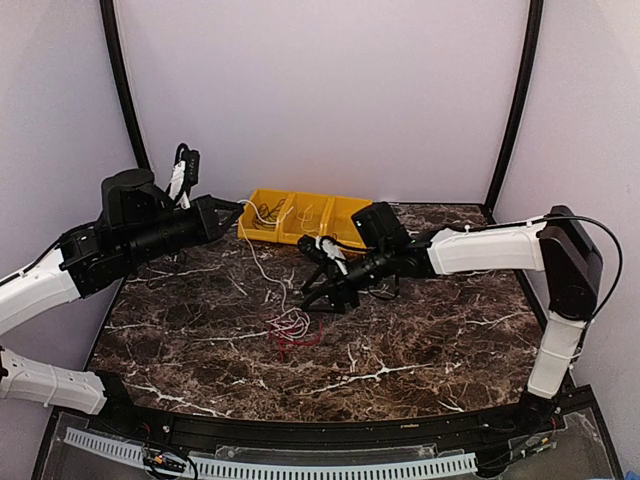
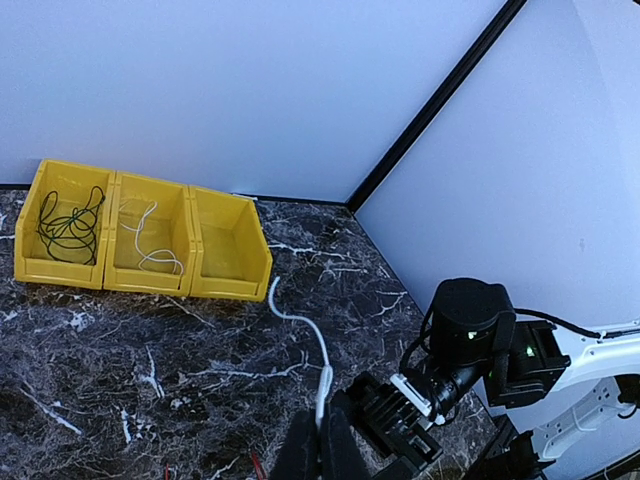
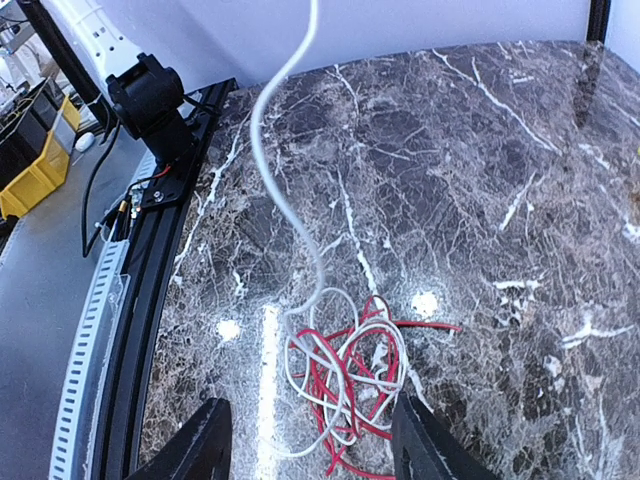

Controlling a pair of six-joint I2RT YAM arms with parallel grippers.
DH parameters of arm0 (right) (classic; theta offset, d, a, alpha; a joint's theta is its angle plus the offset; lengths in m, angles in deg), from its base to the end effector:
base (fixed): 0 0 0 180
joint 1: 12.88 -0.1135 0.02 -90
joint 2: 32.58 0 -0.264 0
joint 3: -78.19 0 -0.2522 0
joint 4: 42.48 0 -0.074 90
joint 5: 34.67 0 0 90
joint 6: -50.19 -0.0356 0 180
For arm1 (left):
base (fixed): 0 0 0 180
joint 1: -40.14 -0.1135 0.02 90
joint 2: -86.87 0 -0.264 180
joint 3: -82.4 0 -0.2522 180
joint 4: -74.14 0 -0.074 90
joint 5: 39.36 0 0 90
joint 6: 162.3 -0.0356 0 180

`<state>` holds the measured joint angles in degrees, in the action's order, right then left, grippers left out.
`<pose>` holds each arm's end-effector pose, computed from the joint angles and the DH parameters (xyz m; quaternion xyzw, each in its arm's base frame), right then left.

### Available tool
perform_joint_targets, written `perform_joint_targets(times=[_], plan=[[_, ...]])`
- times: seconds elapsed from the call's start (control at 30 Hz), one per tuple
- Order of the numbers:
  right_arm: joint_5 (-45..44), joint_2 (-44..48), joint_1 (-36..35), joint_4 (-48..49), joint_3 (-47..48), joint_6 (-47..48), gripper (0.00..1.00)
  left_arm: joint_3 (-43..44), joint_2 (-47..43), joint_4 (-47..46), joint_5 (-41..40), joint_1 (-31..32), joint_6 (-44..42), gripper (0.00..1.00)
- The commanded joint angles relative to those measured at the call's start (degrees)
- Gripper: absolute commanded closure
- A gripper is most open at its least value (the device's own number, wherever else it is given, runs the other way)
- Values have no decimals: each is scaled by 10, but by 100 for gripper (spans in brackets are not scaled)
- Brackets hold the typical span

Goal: Untangle the cables

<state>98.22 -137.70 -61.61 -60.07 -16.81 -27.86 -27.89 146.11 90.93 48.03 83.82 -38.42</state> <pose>0.2488 0.3203 0.2204 -0.5611 0.6397 0.4408 0.2857 0.1760 -0.1659 0.3741 0.0485 0.7434 -0.4045 0.5305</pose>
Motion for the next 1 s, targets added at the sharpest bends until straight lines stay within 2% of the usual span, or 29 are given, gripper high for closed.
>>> perform_joint_targets(times=[0.0,0.2,0.43,0.47,0.63,0.7,0.83,0.97], plan=[[19,0,-9,-1,13,46,43,-7,-17,-19,-12,2,-2,100],[-9,-43,-39,-24,82,55,43,-8,-19,-14,-8,2,3,100],[-60,-90,-65,35,93,21,46,-9,-25,-10,-11,2,6,100],[-57,-99,-65,36,91,16,48,-7,-26,-9,-11,2,6,100],[-50,-134,-68,74,76,-3,83,5,-37,-4,-20,3,4,100],[-46,-144,-68,71,76,-6,88,22,-42,4,-27,2,-4,100],[-51,-149,-68,76,57,-12,88,113,-38,52,-45,2,-40,100],[-54,-151,-68,75,41,-9,88,274,-15,110,-57,2,-83,100]])
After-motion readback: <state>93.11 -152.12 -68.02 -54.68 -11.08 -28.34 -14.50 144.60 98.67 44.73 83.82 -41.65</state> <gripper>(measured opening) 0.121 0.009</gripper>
